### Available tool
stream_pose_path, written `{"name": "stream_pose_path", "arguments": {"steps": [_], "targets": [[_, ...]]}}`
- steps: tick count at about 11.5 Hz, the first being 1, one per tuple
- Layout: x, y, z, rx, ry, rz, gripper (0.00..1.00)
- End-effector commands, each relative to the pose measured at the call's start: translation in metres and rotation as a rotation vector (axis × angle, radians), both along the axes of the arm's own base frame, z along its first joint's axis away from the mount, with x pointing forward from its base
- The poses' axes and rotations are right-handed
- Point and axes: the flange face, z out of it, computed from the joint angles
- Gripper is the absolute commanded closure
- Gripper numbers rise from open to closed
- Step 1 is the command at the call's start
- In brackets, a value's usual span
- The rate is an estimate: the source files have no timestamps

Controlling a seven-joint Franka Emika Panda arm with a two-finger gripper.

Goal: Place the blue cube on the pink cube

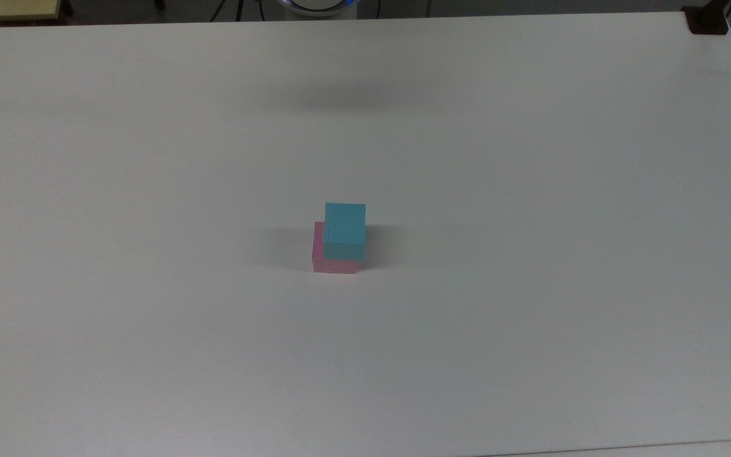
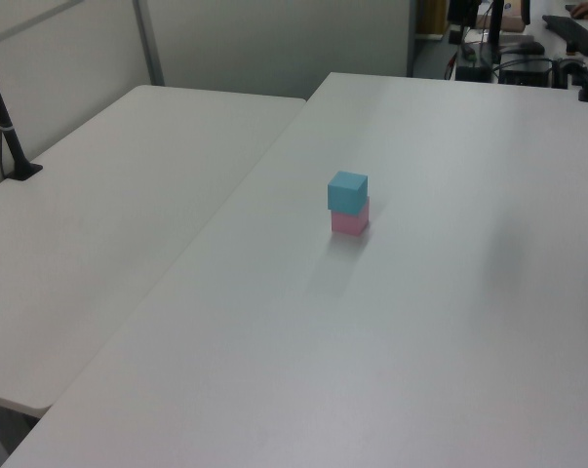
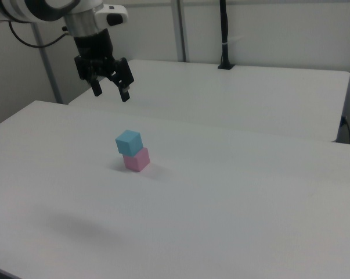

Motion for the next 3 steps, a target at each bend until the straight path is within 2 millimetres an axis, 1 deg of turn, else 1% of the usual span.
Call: {"name": "stream_pose_path", "arguments": {"steps": [1,3], "targets": [[0.0016,0.0113,-0.0057,0.021,-0.013,-0.018,0.00],[0.0028,0.0137,-0.0072,0.021,-0.011,-0.012,0.00]]}}
